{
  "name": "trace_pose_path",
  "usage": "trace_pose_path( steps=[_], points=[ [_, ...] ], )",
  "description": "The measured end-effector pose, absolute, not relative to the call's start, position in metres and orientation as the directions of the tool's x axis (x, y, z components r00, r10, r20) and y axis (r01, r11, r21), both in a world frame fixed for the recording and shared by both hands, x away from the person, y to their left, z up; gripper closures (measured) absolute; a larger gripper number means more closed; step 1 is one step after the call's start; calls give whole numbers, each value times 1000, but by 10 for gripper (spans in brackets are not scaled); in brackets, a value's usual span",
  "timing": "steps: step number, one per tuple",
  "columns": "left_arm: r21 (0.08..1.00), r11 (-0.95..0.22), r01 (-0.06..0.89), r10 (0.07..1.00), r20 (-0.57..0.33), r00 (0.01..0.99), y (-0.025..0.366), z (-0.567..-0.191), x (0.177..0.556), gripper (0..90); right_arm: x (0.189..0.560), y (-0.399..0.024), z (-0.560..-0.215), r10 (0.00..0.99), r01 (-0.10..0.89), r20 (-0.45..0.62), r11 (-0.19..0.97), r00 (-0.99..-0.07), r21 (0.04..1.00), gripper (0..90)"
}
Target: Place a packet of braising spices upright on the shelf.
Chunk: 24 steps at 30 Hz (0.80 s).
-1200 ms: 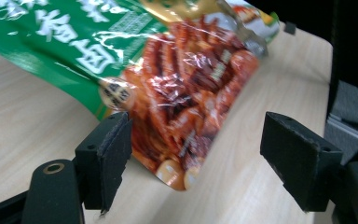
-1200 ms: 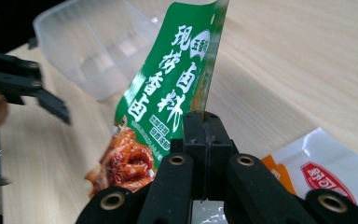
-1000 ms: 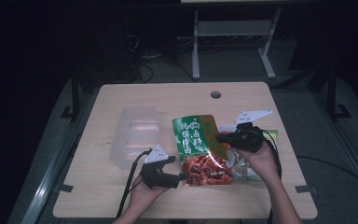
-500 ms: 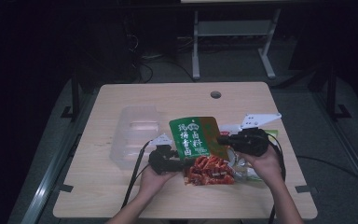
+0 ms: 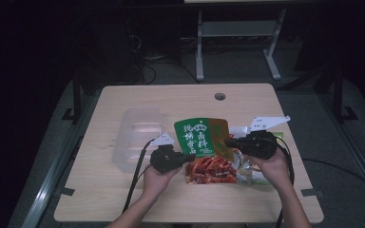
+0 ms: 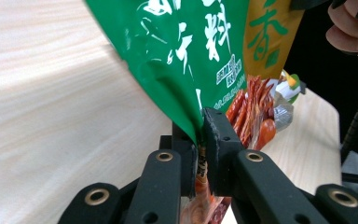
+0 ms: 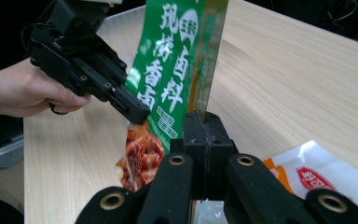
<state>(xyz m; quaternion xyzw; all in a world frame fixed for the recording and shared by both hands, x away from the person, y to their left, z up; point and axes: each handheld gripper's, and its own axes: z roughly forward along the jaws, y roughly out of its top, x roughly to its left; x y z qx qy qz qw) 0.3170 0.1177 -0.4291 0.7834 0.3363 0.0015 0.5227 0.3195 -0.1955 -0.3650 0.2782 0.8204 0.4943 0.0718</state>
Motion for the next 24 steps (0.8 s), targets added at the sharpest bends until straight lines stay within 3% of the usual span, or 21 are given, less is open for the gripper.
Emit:
trace_pose_path(
  steps=[4,11,14,15,17,18,21,24],
  points=[
    [830,-252,497,541,-306,784,118,-426,314,855,325,-200,-374,524,421,201,344,-828,839,878],
    [846,-290,447,527,-248,813,115,-420,311,861,331,-188,-387,477,466,269,365,-837,806,751],
    [844,-297,447,532,-242,811,114,-420,312,856,329,-178,-387,473,457,248,400,-845,794,824],
    [846,-289,449,531,-248,810,114,-421,311,850,329,-177,-387,475,461,251,400,-844,792,885],
    [846,-294,445,535,-241,810,114,-420,310,842,329,-178,-387,474,461,252,399,-844,793,887],
    [847,-299,439,552,-221,804,113,-419,307,764,328,-178,-386,467,475,275,388,-840,790,891],
    [853,-335,401,582,-148,800,110,-416,297,650,326,-177,-383,464,466,267,392,-845,793,894],
    [856,-349,381,589,-116,800,111,-415,292,592,324,-176,-380,453,458,268,386,-850,800,896]
  ],
)
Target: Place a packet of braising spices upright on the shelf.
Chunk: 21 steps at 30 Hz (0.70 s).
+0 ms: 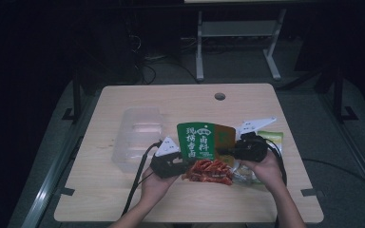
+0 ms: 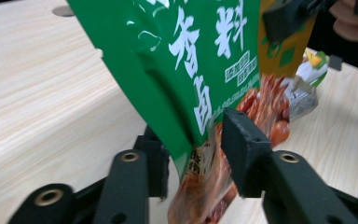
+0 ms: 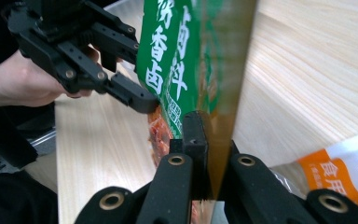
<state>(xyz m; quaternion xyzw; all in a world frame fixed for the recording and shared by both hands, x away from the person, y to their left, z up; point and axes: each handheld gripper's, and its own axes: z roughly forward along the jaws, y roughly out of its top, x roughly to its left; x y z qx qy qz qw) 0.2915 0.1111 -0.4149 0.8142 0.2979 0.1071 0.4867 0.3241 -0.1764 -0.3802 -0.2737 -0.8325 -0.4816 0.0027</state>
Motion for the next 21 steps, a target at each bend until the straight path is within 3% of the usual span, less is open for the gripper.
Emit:
trace_pose_path(
  steps=[3,21],
  points=[
    [852,-344,394,590,-131,797,115,-416,287,534,321,-174,-375,434,451,278,372,-857,811,897],
    [849,-357,389,568,-133,812,130,-422,270,449,311,-179,-343,479,394,214,316,-852,863,899]
  ],
)
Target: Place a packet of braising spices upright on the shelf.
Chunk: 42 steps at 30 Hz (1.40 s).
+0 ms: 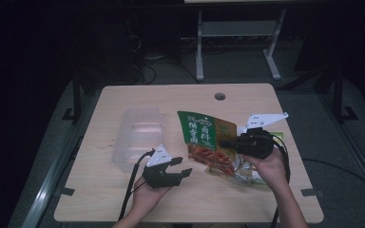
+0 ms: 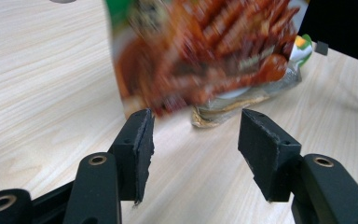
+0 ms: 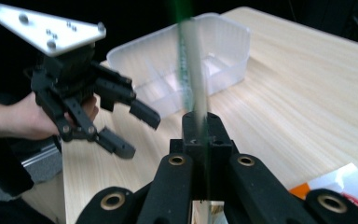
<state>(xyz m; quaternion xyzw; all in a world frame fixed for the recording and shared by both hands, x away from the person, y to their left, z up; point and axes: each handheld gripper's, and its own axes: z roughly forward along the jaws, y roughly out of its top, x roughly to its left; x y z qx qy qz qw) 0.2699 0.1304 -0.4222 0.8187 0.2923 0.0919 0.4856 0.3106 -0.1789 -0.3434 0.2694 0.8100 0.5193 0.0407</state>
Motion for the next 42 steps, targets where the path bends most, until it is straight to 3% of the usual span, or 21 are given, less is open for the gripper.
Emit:
trace_pose_path(
  steps=[20,31,42],
  points=[
    [856,-412,312,524,-57,850,144,-423,245,392,325,-171,-321,531,414,204,315,-823,854,899],
    [860,-401,315,514,-73,855,144,-426,249,280,337,-158,-316,529,423,209,324,-823,846,899],
    [852,-420,312,495,-73,866,146,-426,250,273,352,-136,-302,519,413,192,352,-833,840,898]
  ],
)
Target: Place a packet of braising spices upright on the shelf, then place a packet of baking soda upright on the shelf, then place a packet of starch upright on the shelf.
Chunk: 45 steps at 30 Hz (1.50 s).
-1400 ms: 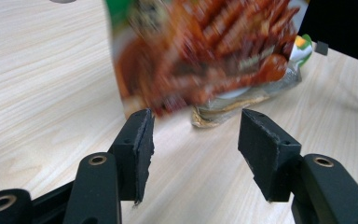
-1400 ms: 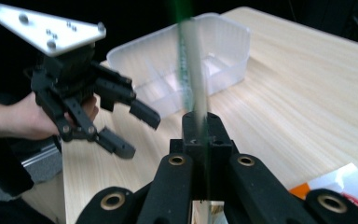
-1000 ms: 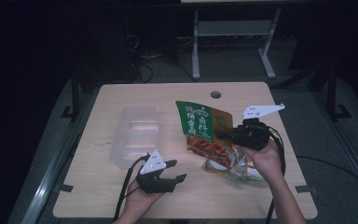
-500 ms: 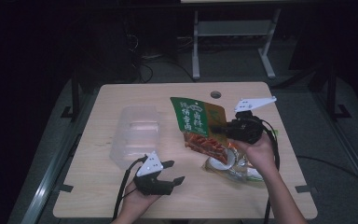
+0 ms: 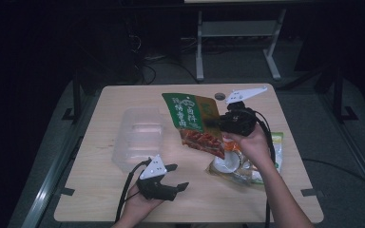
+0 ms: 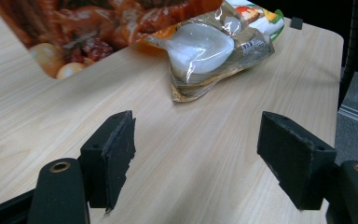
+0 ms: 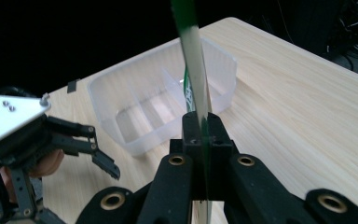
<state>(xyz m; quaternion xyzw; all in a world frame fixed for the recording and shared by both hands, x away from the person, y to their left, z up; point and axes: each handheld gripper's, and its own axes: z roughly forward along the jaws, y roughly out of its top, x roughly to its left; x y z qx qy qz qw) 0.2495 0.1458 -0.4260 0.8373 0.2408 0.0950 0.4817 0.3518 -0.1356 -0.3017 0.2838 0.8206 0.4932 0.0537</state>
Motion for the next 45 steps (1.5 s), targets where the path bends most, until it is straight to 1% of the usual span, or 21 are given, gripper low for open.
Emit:
trace_pose_path(
  steps=[10,26,28,34,40,45],
  points=[
    [857,-416,304,494,-68,867,148,-425,249,274,363,-116,-294,499,389,169,376,-850,841,898],
    [857,-424,294,486,-59,872,148,-424,247,275,376,-87,-284,467,384,192,362,-863,849,898],
    [860,-410,304,492,-73,868,147,-424,246,274,380,-79,-280,461,372,182,366,-869,853,898],
    [863,-406,301,489,-74,869,145,-426,246,274,391,-61,-275,456,366,177,368,-872,855,898],
    [861,-414,296,489,-64,870,144,-426,244,274,404,-43,-276,451,365,180,366,-874,856,898],
    [861,-405,307,491,-78,868,145,-426,246,274,412,-32,-277,452,361,178,361,-874,860,898]
  ],
)
